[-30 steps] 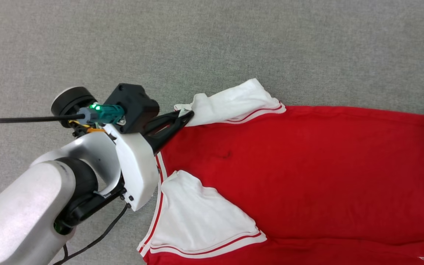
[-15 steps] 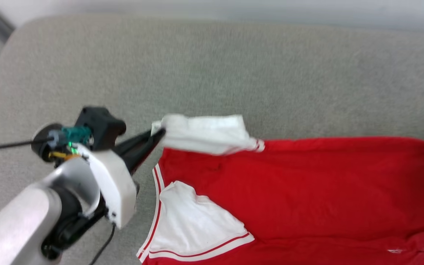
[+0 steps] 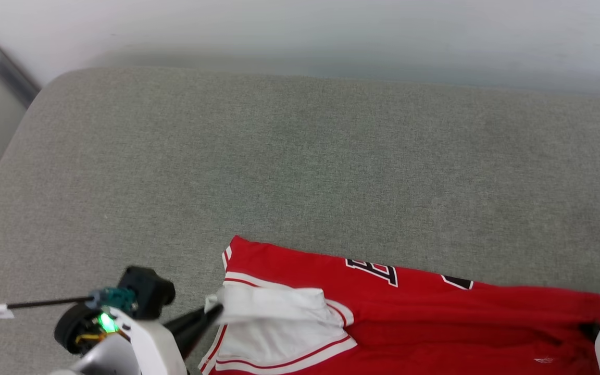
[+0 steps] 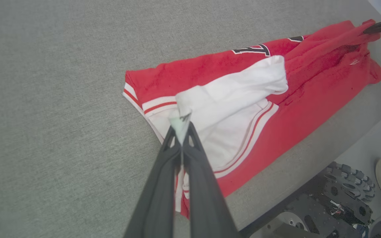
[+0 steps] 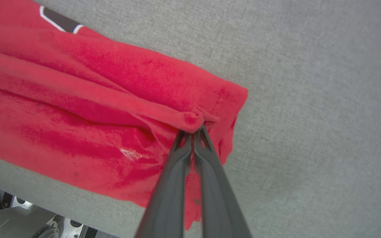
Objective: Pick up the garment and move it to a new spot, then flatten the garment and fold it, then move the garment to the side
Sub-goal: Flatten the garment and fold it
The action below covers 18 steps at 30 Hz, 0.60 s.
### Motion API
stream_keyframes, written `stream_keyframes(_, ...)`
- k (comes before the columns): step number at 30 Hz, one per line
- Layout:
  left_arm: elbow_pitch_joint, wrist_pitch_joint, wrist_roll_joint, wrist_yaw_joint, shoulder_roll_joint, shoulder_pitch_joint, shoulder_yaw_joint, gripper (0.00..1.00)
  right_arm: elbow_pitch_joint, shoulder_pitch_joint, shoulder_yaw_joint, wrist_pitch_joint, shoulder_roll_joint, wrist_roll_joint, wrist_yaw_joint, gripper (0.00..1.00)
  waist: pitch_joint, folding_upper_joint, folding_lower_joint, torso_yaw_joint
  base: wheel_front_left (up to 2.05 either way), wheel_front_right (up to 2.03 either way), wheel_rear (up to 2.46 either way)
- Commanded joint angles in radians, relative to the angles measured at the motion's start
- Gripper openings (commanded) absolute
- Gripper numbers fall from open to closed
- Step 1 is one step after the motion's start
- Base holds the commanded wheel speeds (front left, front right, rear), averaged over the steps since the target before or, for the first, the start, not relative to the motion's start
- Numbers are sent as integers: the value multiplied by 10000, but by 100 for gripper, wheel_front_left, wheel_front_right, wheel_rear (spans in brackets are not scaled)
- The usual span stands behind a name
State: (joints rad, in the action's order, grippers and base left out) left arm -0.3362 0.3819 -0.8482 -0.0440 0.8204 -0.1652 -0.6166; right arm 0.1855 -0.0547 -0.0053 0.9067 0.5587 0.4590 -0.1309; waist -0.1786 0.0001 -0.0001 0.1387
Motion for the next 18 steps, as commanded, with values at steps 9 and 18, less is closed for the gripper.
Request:
stream_keyframes(9, 1169, -267, 268, 431, -466, 710, -911, 0, -413, -1056, 574, -306, 462, -3, 6, 0, 74, -1, 1, 13, 0, 0, 0)
stream_keyframes(18, 2532, -340, 400, 968, -952, 494, -1454, 0, -1192, -801, 1189, -737, 535, 122, 4, 0, 22, -1, 1, -15, 0, 0, 0)
